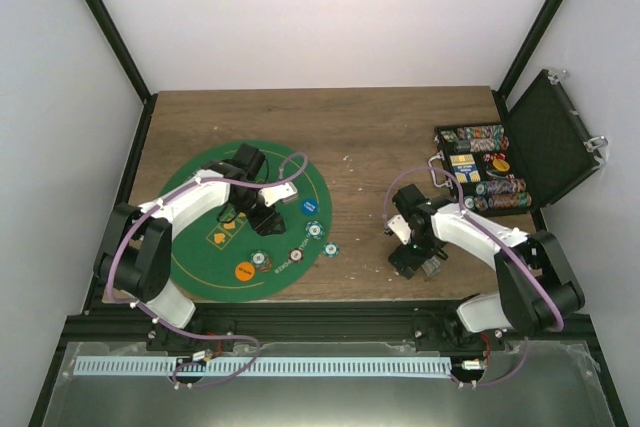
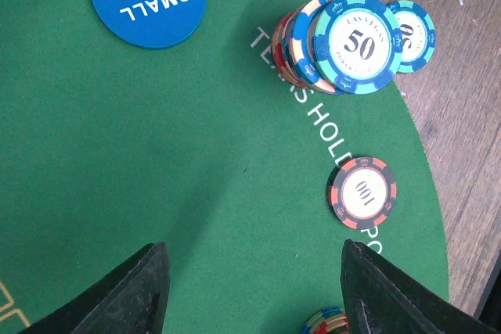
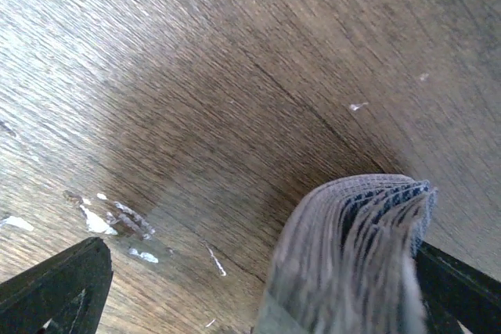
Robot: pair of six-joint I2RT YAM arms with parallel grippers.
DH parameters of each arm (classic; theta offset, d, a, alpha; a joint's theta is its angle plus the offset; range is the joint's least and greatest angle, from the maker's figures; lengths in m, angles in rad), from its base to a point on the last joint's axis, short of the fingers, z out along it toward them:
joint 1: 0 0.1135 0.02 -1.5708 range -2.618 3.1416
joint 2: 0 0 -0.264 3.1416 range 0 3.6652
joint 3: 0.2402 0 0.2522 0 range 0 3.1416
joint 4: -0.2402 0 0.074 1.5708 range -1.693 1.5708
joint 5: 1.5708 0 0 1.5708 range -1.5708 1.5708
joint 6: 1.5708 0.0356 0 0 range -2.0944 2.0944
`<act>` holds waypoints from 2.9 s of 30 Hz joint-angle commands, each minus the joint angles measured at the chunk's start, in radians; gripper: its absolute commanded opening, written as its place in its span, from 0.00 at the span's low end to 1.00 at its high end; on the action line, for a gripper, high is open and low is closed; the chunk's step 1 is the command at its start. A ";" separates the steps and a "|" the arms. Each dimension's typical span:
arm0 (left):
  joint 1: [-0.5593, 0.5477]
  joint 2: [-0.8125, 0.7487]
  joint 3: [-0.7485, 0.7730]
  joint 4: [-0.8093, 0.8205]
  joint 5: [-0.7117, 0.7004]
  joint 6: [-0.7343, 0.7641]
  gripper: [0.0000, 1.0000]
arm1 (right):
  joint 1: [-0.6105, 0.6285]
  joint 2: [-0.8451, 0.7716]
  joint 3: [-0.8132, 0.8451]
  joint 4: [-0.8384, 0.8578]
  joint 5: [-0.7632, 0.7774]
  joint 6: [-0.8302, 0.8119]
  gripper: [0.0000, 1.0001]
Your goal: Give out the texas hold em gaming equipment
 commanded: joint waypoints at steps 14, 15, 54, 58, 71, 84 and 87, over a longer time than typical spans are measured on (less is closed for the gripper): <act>0.004 -0.006 0.005 -0.011 0.003 0.020 0.62 | -0.010 -0.007 0.064 -0.013 0.086 0.002 1.00; 0.004 -0.007 0.006 -0.012 0.004 0.021 0.62 | -0.010 -0.006 0.061 -0.014 0.075 0.002 1.00; 0.006 -0.021 0.016 -0.031 -0.010 0.031 0.62 | -0.006 0.083 0.023 0.016 0.045 -0.022 0.62; 0.015 -0.020 0.014 -0.033 -0.011 0.035 0.62 | -0.004 0.086 0.049 0.026 0.021 -0.035 0.56; 0.143 -0.055 0.031 -0.049 0.047 0.028 0.62 | 0.003 0.469 0.348 0.064 0.102 -0.064 0.43; 0.201 -0.069 0.025 -0.051 0.043 0.020 0.62 | 0.078 0.613 0.549 0.213 0.047 -0.217 0.52; 0.201 -0.073 0.026 -0.061 0.047 0.028 0.63 | 0.087 0.628 0.564 0.213 0.049 -0.228 0.65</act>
